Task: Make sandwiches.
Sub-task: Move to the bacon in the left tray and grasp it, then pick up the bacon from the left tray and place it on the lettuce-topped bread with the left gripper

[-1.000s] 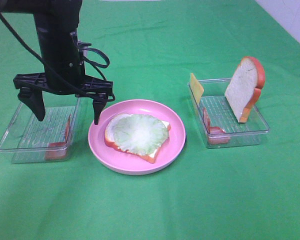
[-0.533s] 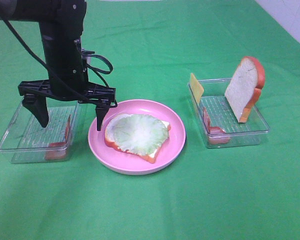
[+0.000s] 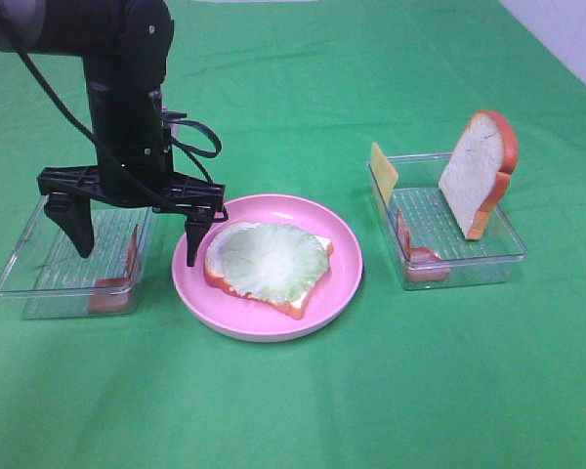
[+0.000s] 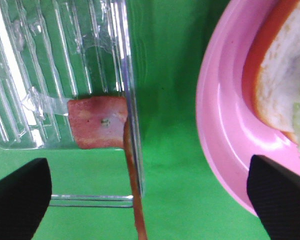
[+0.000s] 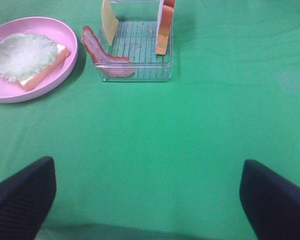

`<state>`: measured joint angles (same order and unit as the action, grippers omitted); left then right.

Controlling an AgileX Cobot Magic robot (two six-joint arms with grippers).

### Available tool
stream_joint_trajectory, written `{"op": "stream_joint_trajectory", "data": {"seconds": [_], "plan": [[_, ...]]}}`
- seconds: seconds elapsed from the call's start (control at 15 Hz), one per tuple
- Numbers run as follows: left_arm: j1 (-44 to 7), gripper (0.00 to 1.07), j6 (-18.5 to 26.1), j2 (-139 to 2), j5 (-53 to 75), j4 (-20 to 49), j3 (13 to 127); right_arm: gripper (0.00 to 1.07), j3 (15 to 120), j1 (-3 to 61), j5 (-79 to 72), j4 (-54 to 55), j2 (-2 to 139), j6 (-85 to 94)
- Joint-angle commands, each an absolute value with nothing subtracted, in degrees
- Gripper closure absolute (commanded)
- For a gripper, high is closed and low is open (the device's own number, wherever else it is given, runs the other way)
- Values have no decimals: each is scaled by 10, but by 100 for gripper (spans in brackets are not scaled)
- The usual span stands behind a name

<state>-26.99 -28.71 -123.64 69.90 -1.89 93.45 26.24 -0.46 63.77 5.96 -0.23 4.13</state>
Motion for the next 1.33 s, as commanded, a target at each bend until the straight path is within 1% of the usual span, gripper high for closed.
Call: {"op": "stream_joint_trajectory", "data": {"seconds": [0.07, 0.27, 0.33, 0.4, 0.47, 0.53, 0.67, 0.8, 0.93, 1.0, 1.13, 1.33], "plan": [[-273, 6, -285, -1240, 728, -21, 929, 12, 260, -7, 632, 57, -21, 41], [-273, 7, -282, -1240, 722, -22, 929, 12, 260, -7, 632, 57, -21, 41], [-273, 13, -282, -1240, 725, -22, 929, 12, 260, -7, 632, 57, -21, 41], [-273, 22, -282, -1240, 728, -22, 929, 12, 260, -7, 632, 57, -21, 41], [-273, 27, -282, -1240, 728, -22, 929, 12, 260, -7, 632, 57, -21, 41], [-273, 42, -282, -1240, 729, -22, 929, 12, 260, -7, 632, 57, -21, 41], [-273, 67, -290, -1240, 735, -22, 929, 12, 260, -7, 632, 57, -21, 41], [-273, 81, -290, -1240, 742, -22, 929, 12, 260, -7, 632, 57, -21, 41], [-273, 88, -290, -1240, 749, -28, 929, 12, 260, -7, 632, 57, -21, 41], [-273, 99, -292, -1240, 755, -36, 929, 12, 260, -7, 632, 57, -21, 41], [-273, 107, -292, -1240, 757, -36, 929, 12, 260, -7, 632, 57, -21, 41], [-273, 107, -292, -1240, 757, -37, 929, 12, 260, -7, 632, 57, -21, 41]]}}
